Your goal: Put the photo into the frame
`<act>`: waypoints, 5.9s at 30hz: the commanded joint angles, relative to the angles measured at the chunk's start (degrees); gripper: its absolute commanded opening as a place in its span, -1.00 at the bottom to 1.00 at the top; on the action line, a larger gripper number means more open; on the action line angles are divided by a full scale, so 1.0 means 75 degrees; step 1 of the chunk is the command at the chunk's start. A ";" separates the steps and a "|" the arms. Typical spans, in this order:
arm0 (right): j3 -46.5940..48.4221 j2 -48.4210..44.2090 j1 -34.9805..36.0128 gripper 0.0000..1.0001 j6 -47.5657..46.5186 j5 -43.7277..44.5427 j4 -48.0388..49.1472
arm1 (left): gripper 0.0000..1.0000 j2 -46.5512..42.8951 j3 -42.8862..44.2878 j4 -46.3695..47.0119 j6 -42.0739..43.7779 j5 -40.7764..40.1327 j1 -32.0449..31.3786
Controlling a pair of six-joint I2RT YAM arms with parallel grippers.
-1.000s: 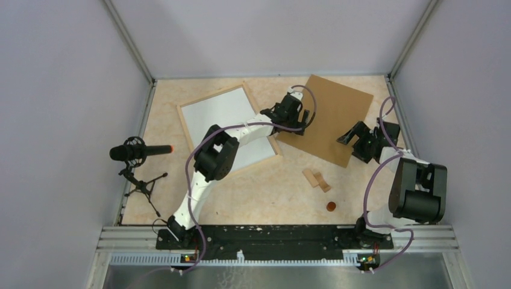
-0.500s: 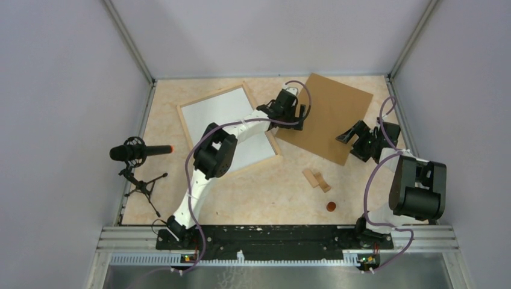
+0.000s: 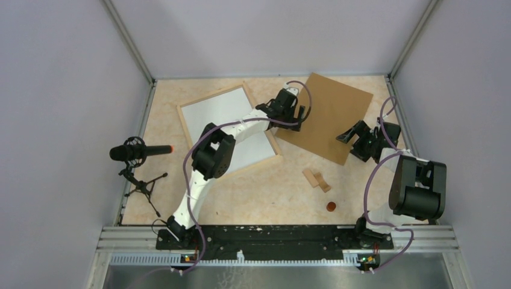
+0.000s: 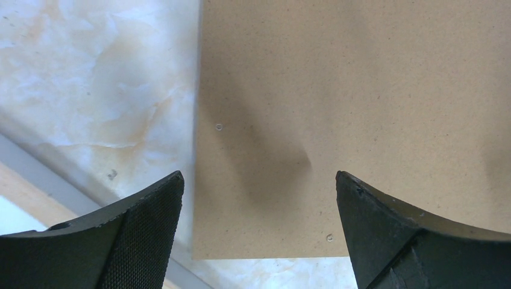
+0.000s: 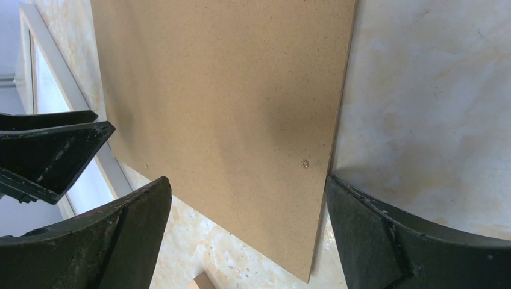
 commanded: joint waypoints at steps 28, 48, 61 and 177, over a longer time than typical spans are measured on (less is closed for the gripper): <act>-0.0543 -0.0559 -0.0084 0.92 0.1583 -0.1762 0.1427 | 0.93 0.0378 -0.0793 0.0033 -0.1891 0.3483 0.0157; -0.0268 -0.3969 0.0103 0.90 0.2921 -0.0853 0.0738 | 0.91 -0.0898 -0.3171 0.2237 -0.3533 0.5362 -0.0284; 0.1218 -0.3857 0.1534 0.36 0.1849 0.0815 -0.0804 | 0.91 -0.1562 -0.4155 0.3069 -0.3852 0.5229 -0.0352; 0.1551 0.3219 0.4446 -1.00 0.3458 -0.2382 0.4944 | 0.97 -1.1091 -0.7506 0.3016 0.1079 -0.0517 0.0068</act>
